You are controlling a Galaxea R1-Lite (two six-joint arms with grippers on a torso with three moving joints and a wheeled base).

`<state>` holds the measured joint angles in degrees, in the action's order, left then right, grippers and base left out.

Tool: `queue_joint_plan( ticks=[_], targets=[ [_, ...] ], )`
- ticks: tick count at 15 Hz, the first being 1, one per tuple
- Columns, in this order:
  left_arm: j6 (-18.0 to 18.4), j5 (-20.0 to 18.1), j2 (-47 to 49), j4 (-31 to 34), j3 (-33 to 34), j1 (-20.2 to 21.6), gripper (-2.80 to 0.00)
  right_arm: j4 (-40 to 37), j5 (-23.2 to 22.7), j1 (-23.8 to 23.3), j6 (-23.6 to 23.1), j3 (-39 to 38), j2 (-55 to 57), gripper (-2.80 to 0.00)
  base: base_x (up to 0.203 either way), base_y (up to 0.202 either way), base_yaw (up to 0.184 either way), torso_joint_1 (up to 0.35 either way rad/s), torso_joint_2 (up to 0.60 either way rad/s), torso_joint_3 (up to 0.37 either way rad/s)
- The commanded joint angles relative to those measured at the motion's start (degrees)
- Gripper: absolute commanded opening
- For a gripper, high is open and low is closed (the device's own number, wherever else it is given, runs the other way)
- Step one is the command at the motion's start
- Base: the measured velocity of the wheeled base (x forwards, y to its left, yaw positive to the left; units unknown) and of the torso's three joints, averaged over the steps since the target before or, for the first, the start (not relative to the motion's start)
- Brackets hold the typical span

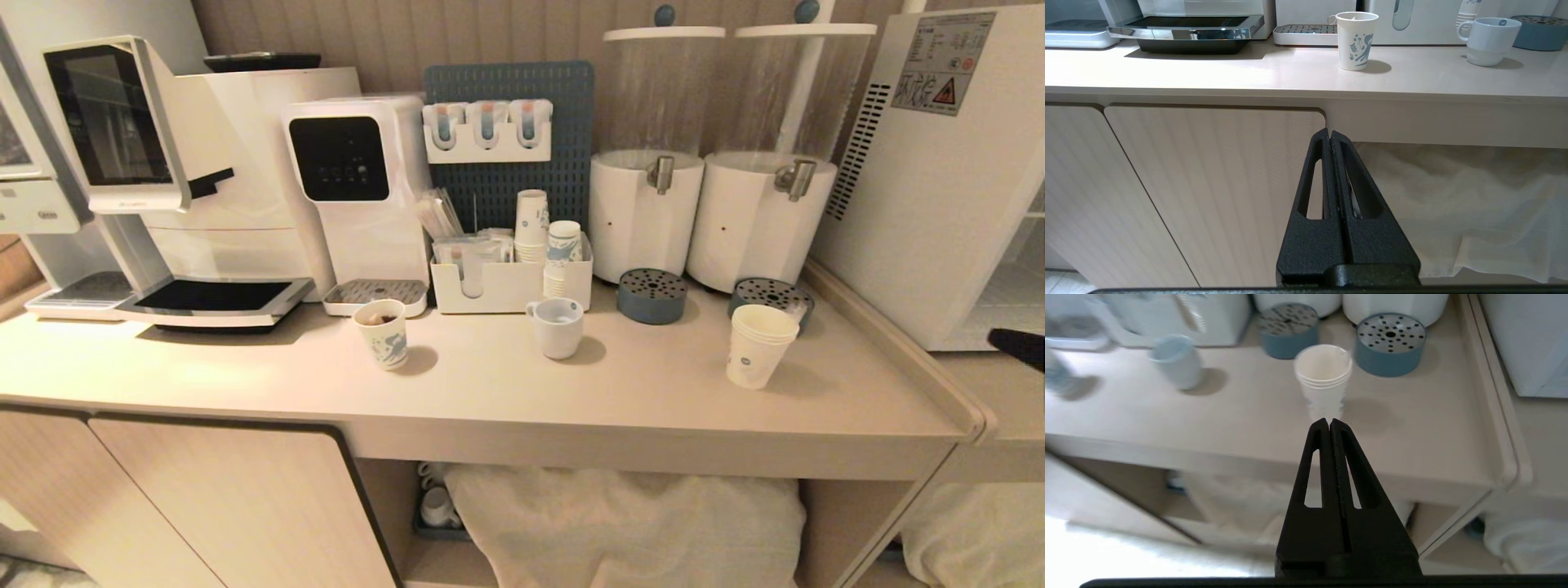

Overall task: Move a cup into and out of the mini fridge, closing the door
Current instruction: Put the paper cup in the freezer

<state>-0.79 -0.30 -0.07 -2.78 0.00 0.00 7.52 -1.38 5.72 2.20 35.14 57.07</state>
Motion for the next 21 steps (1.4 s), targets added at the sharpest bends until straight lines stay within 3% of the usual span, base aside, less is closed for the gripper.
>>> queue_joint_plan(
  ticks=[1,3,9,12,16,18,21],
  targets=[
    [-0.07,0.01,0.07,-0.03,0.93,0.00,-2.80,14.82,-0.09,-1.06,-1.06,-6.36,9.46,-2.80,0.000,0.000,0.000,0.000,0.00,0.000],
    [-0.05,-0.05,0.07,-0.03,0.97,0.00,-2.80,24.27,-0.10,-1.44,-2.13,-10.56,14.95,-2.80,0.000,0.000,0.000,0.000,0.00,0.000],
    [-0.09,0.04,0.07,-0.03,0.97,0.00,-2.80,42.80,-1.48,-1.63,-5.58,-18.02,30.15,-2.80,0.000,0.000,0.000,0.000,0.00,0.000],
    [-0.09,0.04,0.07,-0.03,0.97,0.00,-2.80,50.17,-11.55,-7.08,-4.98,-20.24,37.12,-2.80,0.000,0.000,0.000,0.000,0.00,0.000],
    [-0.09,0.04,0.07,-0.03,0.97,0.00,-2.80,52.39,-18.00,-14.34,-5.12,-21.24,39.87,-2.80,0.000,0.000,0.000,0.000,0.00,0.000],
    [-0.09,0.04,0.07,-0.03,0.97,0.00,-2.80,53.00,-23.92,-19.32,-5.43,-21.14,41.25,-2.80,0.000,0.000,0.000,0.000,0.00,0.000],
    [-0.09,-0.04,0.07,-0.03,0.97,0.00,-2.80,56.78,-27.06,-21.41,-8.85,-22.64,46.02,-2.80,0.000,0.000,0.000,0.000,0.00,0.000]
  ],
)
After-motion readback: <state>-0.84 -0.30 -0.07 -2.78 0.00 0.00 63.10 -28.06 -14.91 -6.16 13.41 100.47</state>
